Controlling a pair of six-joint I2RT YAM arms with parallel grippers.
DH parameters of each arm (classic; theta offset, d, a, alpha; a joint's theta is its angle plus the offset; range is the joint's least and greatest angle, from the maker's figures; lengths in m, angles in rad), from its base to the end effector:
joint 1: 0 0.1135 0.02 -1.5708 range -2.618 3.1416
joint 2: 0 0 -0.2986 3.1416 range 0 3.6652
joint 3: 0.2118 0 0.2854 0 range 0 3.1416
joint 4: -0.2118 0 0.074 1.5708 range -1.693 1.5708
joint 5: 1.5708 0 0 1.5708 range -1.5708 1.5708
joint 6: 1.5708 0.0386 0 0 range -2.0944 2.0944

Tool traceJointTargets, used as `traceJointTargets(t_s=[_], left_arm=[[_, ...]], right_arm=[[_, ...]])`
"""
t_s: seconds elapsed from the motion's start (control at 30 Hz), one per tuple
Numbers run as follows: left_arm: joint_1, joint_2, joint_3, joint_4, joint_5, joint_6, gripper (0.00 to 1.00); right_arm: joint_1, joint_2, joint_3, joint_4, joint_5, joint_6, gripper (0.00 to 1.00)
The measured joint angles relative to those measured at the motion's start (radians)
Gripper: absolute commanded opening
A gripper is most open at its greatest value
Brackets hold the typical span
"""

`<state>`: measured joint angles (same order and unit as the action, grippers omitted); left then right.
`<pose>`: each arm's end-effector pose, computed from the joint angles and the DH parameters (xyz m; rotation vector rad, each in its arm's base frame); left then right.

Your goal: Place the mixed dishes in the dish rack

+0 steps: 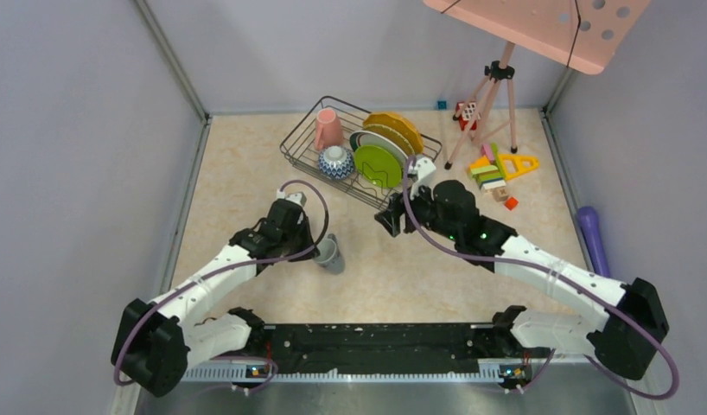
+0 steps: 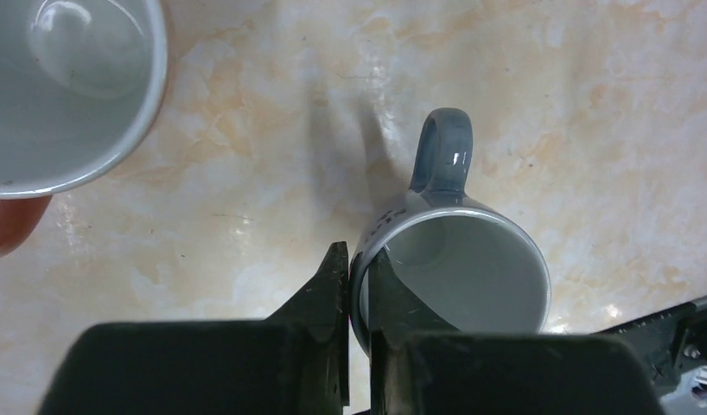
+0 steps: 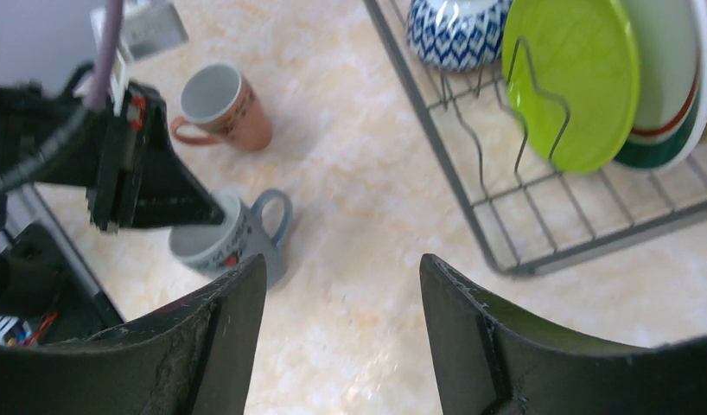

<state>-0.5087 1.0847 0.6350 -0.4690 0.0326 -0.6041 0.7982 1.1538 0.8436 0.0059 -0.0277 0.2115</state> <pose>0.1969 -0.1113 0.2208 -0.1080 2.5584 -0.4927 0.2020 0.2088 0.3247 -0.5795 1.8502 0.7119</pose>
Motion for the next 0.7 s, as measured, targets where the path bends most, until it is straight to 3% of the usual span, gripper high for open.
traceJointTargets(t_s=[0.07,0.13,0.23,0.4,0.7], left_arm=[[0.004,-0.016,0.006,-0.009,0.021,0.005,0.00],[0.020,-0.043,0.017,-0.011,0.064,0.005,0.00],[0.095,-0.085,0.029,0.026,0.186,-0.003,0.00],[0.232,-0.124,0.029,0.160,0.410,-0.060,0.00],[0.277,-0.136,0.007,0.596,0.673,-0.329,0.00]], right_arm=[[-0.003,-0.058,-0.053,-0.026,-0.020,0.045,0.70],[-0.016,-0.110,-0.091,-0.051,-0.055,0.090,0.84],[-0.056,-0.172,-0.128,-0.058,-0.125,0.182,0.92],[-0.109,-0.233,-0.188,0.022,-0.237,0.372,0.92],[-0.114,-0.175,-0.332,0.488,-0.420,0.737,0.92]])
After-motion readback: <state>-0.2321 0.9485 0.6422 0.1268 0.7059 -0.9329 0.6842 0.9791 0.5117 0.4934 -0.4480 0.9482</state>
